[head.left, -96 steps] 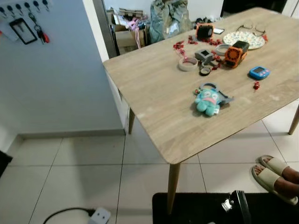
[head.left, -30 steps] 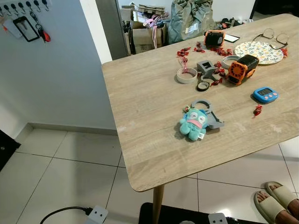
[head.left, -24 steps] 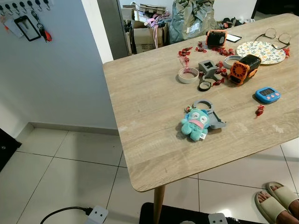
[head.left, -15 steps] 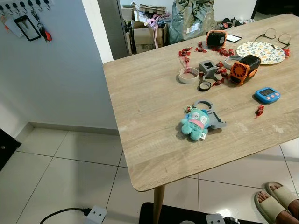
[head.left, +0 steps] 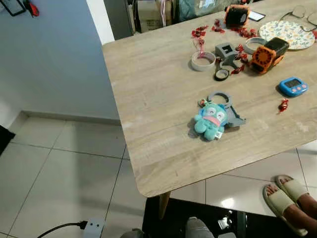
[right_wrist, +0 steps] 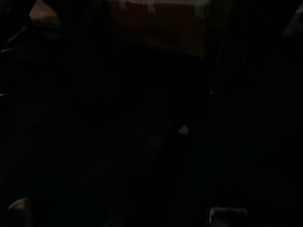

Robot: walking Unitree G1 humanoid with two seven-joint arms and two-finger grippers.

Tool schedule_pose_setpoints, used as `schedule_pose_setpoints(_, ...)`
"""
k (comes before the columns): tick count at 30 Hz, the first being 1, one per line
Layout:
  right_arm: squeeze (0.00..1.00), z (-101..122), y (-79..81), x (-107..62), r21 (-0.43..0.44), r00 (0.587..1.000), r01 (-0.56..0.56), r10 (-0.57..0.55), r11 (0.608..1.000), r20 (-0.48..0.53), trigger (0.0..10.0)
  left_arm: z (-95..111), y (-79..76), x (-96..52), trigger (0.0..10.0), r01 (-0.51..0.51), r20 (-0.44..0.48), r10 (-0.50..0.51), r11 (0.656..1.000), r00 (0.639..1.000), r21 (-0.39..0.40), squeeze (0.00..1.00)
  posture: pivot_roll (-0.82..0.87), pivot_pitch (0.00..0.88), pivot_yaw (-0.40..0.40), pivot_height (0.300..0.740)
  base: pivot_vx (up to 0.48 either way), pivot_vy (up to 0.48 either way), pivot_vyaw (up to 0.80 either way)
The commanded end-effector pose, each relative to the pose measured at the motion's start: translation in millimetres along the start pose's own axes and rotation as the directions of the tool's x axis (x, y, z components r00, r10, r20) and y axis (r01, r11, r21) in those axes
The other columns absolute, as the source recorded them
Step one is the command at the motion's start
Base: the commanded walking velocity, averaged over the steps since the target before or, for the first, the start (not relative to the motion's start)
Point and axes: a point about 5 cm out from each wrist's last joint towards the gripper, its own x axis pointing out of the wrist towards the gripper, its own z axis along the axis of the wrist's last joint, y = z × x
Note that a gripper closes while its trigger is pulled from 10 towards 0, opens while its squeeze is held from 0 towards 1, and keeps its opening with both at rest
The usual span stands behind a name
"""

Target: Hang keys on a hook

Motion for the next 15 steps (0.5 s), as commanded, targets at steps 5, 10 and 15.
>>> schedule_pose_setpoints(5, 0.00, -16.6, 6.7, -3.5, -0.021, 0.999, -0.001, 0.001, 1.000, -0.038, 10.0, -37.3, -17.2, -1.8, 10.0, 0.033, -0.095, -0.039, 0.997, 0.995, -0.066, 0.00, -0.16, 0.356, 0.079, 0.740, 0.000, 0.000, 0.00)
schedule_pose_setpoints(10, 0.00, -16.7, 6.1, -3.8, -0.009, 0.999, 0.020, -0.021, 1.000, -0.028, 10.0, -37.7, -16.2, -1.9, 10.0, 0.000, -0.082, -0.009, 0.995, 0.997, -0.098, 0.00, -0.16, 0.356, 0.079, 0.740, 0.000, 0.000, 0.00)
schedule_pose_setpoints(15, 0.00, -12.3, 5.4, -3.5, 0.014, 0.999, 0.042, -0.042, 0.999, -0.005, 10.0, -33.7, -14.5, -1.4, 10.0, -0.030, -0.059, 0.022, 0.991, 0.998, -0.128, 0.00, -0.16, 0.336, 0.090, 0.740, 0.000, 0.000, 0.00)
